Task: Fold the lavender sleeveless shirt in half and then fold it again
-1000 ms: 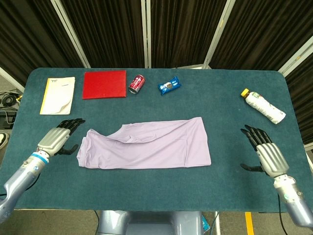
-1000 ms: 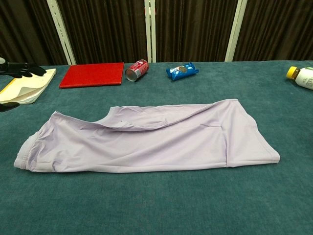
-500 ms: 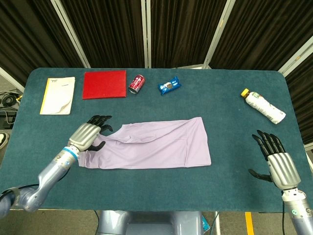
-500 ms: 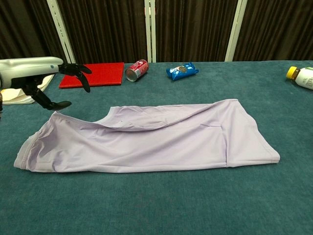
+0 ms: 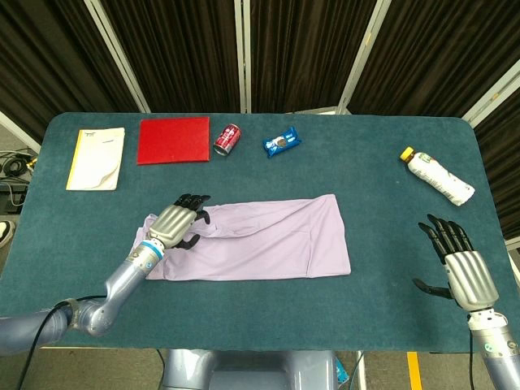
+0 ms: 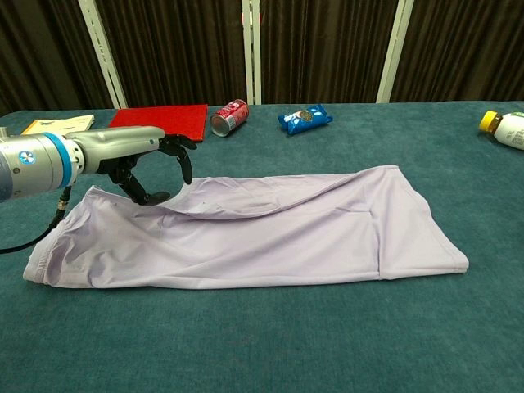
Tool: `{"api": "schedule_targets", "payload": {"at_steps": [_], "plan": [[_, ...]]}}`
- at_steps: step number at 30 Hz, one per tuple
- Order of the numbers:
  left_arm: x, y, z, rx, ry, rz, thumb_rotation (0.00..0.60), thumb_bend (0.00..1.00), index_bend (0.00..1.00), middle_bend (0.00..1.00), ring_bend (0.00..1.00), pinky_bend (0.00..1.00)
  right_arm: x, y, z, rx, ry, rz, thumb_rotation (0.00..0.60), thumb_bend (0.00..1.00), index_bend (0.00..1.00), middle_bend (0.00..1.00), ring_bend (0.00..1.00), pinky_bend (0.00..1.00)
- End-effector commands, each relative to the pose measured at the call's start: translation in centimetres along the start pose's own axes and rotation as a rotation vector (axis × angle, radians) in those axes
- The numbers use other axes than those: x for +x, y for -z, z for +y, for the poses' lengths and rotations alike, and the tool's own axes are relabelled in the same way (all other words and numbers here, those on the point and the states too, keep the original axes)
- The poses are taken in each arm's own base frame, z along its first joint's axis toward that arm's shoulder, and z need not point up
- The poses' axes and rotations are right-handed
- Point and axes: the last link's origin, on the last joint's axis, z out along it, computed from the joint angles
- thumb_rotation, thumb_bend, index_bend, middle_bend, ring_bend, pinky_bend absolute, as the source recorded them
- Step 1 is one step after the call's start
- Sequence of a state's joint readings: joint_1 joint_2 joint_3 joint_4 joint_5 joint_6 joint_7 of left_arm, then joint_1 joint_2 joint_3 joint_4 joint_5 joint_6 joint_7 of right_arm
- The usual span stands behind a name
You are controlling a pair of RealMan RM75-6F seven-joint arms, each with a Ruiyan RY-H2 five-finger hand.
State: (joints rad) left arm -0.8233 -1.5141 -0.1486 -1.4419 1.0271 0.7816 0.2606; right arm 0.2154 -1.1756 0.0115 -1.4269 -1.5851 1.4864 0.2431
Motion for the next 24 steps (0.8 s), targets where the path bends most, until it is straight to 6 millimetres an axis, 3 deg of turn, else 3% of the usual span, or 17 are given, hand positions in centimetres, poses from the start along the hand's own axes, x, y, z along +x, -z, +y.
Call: {"api": "schedule_targets", "payload": {"at_steps": [1,5,24], "plan": [[-1.2,-1.1,0.5,-0.003,0.012,-0.004,0.600,0.48,0.37,0.00,0.00,0.00,-0.1,-0.1,0.1,-0.006,-0.003,-0.006,0.600,0.00,0.14,0.00,0.00,0.00],[-1.9,-2.2,0.9,-0.011,-0.002,-0.002,0.600,0.39,0.37,0.00,0.00,0.00,-0.3,-0.2,0.3,-0.014,-0.012,-0.014,0.600,0.00,0.16,0.00,0.00,0.00],[-3.0,-4.0,1.9,-0.003,-0.017,0.009,0.600,0.39,0.42,0.00,0.00,0.00,-0.3,-0.3,0.4,-0.013,-0.043,-0.024,0.600,0.00,0.17,0.00,0.00,0.00]]}}
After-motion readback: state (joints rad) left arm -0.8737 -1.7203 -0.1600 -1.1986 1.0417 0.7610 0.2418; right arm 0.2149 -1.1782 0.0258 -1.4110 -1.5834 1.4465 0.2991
